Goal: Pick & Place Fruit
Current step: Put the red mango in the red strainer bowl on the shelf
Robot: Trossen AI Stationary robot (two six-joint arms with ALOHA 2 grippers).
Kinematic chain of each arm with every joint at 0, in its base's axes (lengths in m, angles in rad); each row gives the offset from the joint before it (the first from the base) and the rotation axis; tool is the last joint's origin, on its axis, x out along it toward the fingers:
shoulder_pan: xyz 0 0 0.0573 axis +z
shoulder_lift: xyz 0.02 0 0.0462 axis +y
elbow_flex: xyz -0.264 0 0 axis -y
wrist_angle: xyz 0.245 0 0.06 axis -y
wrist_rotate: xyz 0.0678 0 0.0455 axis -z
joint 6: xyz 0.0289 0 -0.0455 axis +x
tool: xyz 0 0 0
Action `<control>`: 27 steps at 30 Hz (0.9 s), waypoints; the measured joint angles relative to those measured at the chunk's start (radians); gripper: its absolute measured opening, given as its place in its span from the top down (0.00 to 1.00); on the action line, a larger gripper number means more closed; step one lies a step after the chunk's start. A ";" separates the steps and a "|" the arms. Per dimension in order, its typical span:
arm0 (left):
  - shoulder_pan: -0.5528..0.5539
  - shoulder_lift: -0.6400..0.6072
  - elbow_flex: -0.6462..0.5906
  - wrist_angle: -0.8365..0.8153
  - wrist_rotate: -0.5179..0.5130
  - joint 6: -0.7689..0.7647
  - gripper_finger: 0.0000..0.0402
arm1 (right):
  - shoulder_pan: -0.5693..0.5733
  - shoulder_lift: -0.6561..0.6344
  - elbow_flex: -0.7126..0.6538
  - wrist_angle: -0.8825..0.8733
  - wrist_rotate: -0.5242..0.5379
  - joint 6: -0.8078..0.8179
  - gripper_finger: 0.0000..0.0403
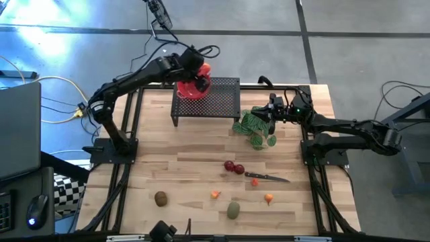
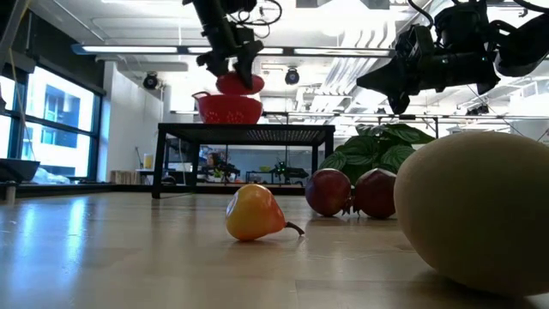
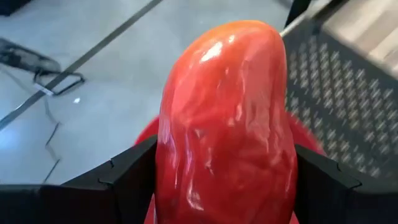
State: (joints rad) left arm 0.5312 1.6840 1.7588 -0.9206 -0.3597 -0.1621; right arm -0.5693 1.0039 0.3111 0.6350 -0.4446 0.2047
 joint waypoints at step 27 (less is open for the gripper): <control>0.019 -0.001 -0.053 -0.076 -0.009 -0.034 0.27 | 0.000 0.000 0.000 -0.002 0.000 -0.018 0.99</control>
State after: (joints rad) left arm 0.5499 1.6829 1.7056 -0.9969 -0.3687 -0.1963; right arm -0.5690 1.0039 0.3111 0.6331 -0.4446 0.1867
